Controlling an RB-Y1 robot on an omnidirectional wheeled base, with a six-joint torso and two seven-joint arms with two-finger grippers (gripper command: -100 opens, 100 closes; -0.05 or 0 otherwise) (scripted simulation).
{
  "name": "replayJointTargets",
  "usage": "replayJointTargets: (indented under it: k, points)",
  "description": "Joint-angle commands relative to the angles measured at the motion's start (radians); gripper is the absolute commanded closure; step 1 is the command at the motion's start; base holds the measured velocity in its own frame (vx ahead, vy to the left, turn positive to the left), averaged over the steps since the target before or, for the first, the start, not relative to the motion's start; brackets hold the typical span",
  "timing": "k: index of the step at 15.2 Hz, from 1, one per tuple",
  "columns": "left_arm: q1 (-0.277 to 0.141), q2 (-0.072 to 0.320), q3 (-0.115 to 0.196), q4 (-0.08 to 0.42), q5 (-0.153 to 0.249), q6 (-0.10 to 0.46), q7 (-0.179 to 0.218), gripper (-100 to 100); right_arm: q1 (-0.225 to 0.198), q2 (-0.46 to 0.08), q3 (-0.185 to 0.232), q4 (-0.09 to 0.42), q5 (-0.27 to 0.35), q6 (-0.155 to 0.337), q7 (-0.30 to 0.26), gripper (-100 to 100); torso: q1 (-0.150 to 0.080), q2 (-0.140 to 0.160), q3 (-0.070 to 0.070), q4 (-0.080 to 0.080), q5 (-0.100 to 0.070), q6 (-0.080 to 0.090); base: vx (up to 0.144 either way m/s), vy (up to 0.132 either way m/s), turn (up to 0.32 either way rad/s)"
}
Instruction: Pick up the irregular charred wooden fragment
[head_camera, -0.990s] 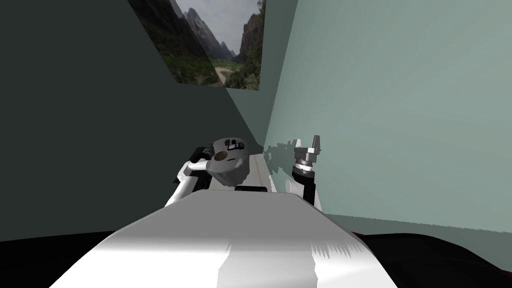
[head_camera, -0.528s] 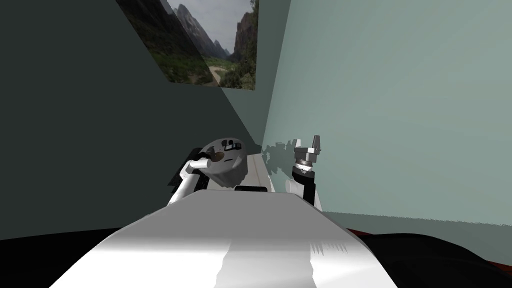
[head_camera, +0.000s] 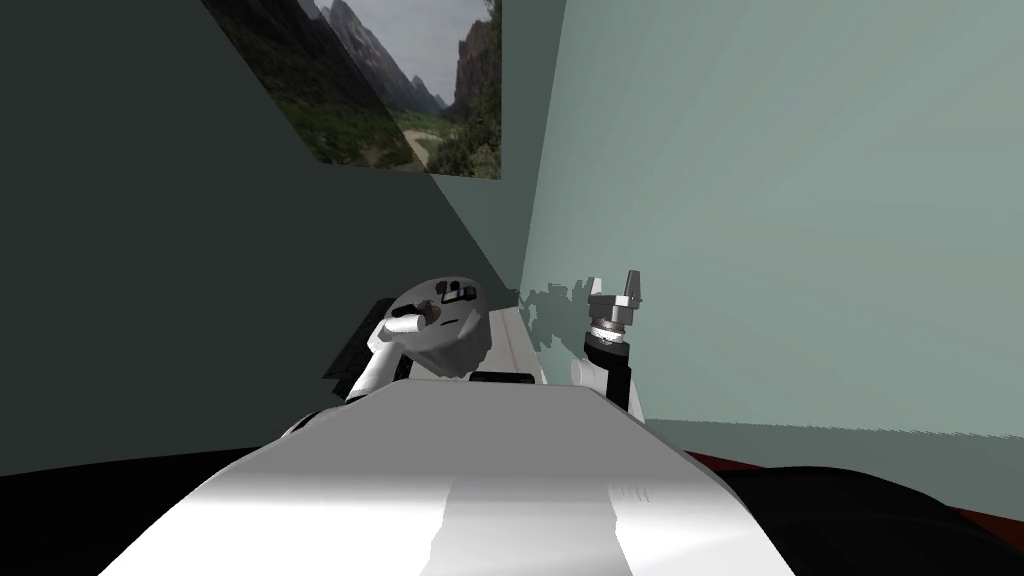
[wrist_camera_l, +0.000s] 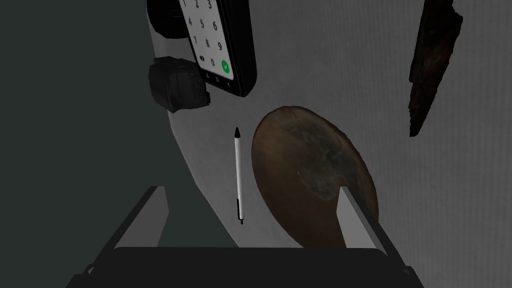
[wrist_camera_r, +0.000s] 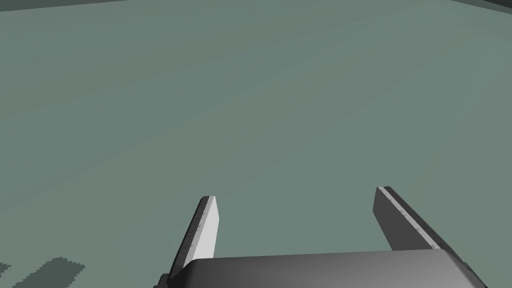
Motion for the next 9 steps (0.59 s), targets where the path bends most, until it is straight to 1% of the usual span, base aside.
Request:
replayJointTargets:
  k: [1,2,3,4,5,6,7,8,9]
  points:
    - [-0.017,-0.011,0.011,0.034,0.002,0.05,0.001,-100,0.0,0.0,0.0,0.0,0.0,0.0,0.0,0,0.0,0.0,0.0,0.0,0.0,0.0,0.017,-0.045,-0.055]
    - [-0.017,-0.011,0.011,0.034,0.002,0.051,0.001,-100,0.0,0.0,0.0,0.0,0.0,0.0,0.0,0,0.0,0.0,0.0,0.0,0.0,0.0,0.017,-0.041,-0.051]
    - [-0.031,-0.017,0.018,0.06,0.004,0.081,0.001,-100,0.0,0.0,0.0,0.0,0.0,0.0,0.0,0,0.0,0.0,0.0,0.0,0.0,0.0,0.018,-0.041,-0.052]
    - [-0.031,-0.017,0.018,0.06,0.004,0.081,0.001,-100,0.0,0.0,0.0,0.0,0.0,0.0,0.0,0,0.0,0.0,0.0,0.0,0.0,0.0,0.016,-0.036,-0.04]
    - [-0.044,-0.023,0.025,0.085,0.006,0.108,0.001,-100,0.0,0.0,0.0,0.0,0.0,0.0,0.0,0,0.0,0.0,0.0,0.0,0.0,0.0,0.016,-0.033,-0.057]
    - [-0.044,-0.023,0.025,0.085,0.006,0.108,0.001,-100,0.0,0.0,0.0,0.0,0.0,0.0,0.0,0,0.001,0.0,0.0,0.0,0.0,0.0,0.018,-0.029,-0.045]
    - [-0.055,-0.029,0.031,0.108,0.008,0.133,0.002,-100,0.0,0.0,0.0,0.0,0.0,0.0,0.0,0,0.001,0.0,0.0,0.0,0.0,0.0,0.023,-0.029,-0.044]
    - [-0.055,-0.029,0.031,0.108,0.008,0.133,0.002,-100,0.0,0.0,0.0,0.0,0.0,0.0,0.0,0,0.001,0.0,0.0,0.0,0.0,0.0,0.021,-0.028,-0.038]
    - [-0.065,-0.035,0.037,0.128,0.01,0.156,0.002,-100,0.0,0.0,0.0,0.0,0.0,0.0,0.0,0,0.001,0.0,0.0,0.0,0.0,0.0,0.02,-0.03,-0.044]
